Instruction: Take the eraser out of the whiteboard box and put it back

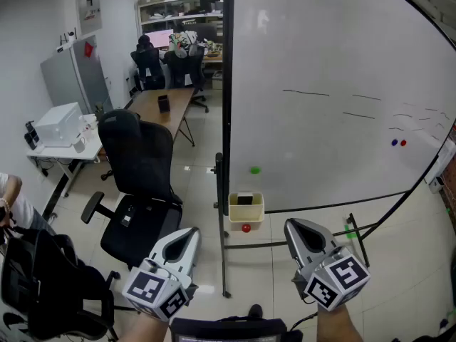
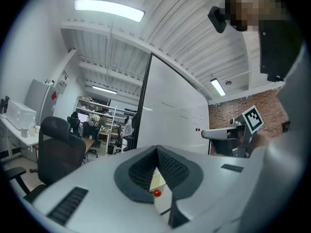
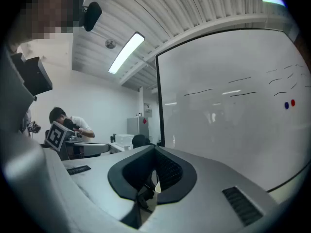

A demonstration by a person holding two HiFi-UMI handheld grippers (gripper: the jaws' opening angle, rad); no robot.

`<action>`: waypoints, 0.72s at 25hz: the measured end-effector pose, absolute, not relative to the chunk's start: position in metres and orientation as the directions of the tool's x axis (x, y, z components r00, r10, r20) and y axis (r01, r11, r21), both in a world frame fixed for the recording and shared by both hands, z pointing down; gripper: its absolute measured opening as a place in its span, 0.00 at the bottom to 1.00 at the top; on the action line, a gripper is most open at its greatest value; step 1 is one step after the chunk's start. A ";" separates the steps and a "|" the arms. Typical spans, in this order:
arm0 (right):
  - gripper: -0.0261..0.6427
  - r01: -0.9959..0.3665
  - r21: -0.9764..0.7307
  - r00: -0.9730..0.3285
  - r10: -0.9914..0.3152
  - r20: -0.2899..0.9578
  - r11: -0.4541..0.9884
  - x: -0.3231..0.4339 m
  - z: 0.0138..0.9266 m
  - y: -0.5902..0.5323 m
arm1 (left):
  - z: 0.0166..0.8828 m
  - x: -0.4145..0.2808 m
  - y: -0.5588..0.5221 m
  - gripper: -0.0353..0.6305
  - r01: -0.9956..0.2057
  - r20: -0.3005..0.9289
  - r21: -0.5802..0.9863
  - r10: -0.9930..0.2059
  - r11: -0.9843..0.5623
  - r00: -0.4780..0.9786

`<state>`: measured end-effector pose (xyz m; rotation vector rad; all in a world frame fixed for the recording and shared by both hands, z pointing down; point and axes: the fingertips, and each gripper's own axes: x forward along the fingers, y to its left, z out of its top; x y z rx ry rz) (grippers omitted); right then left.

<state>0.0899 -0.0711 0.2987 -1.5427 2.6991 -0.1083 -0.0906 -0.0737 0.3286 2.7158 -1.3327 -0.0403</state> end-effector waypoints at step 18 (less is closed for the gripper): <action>0.16 -0.855 -0.098 -0.518 -0.847 0.115 0.510 0.096 0.338 -0.216 | 0.361 -0.055 -0.216 0.11 -0.775 0.105 0.109 -0.768 -0.622 0.631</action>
